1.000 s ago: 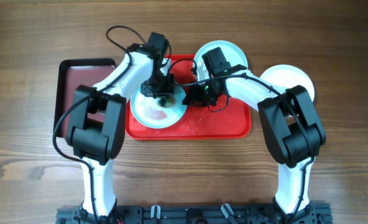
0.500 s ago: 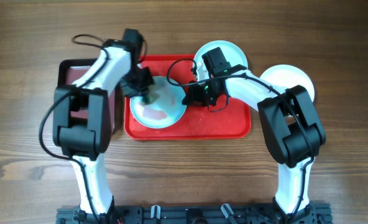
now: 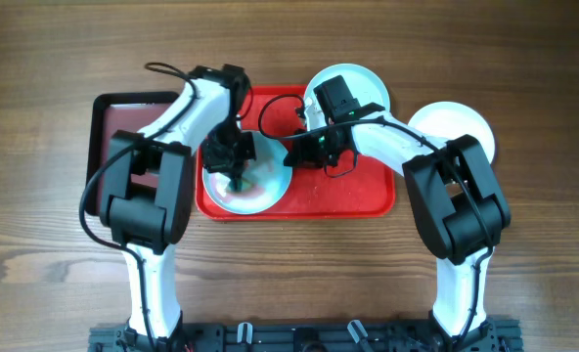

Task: Clean dirty plates on tray and stack at the side
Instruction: 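Keep scrubbing the blue plate surface with the sponge in circles, then lift the sponge away to the left above the black tray, then lift the blue plate with the right gripper and carry it right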

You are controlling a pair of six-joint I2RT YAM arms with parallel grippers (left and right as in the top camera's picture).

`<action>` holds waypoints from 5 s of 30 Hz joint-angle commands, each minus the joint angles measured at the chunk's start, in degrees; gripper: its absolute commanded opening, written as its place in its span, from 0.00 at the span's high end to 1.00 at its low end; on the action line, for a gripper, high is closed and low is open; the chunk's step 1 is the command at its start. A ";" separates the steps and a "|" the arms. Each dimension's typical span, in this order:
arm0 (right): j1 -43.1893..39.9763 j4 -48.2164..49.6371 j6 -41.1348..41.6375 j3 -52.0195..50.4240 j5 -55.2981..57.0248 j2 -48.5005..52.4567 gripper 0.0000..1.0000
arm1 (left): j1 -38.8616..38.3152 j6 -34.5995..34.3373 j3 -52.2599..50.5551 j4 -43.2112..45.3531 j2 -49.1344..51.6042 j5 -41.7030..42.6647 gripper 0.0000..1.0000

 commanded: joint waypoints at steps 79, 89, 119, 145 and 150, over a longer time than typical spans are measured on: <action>-1.88 2.25 0.90 -0.48 1.66 2.05 0.96 | -2.38 -24.63 -12.81 25.09 2.49 -26.73 0.96; -1.88 2.05 0.83 -0.48 1.70 2.05 0.96 | -2.36 -30.64 -8.20 18.56 -0.31 -36.50 0.96; 3.17 0.50 5.14 -0.35 17.33 -1.44 0.96 | 9.05 -16.04 7.32 5.62 -13.14 -24.15 0.96; 22.95 -10.34 -10.64 -0.35 84.94 -26.12 0.96 | 8.87 -16.06 5.05 7.10 -12.31 -17.46 0.96; 25.88 -5.79 -22.58 -0.35 94.23 -26.12 0.96 | 8.72 -16.06 5.05 7.08 -12.31 -17.46 0.96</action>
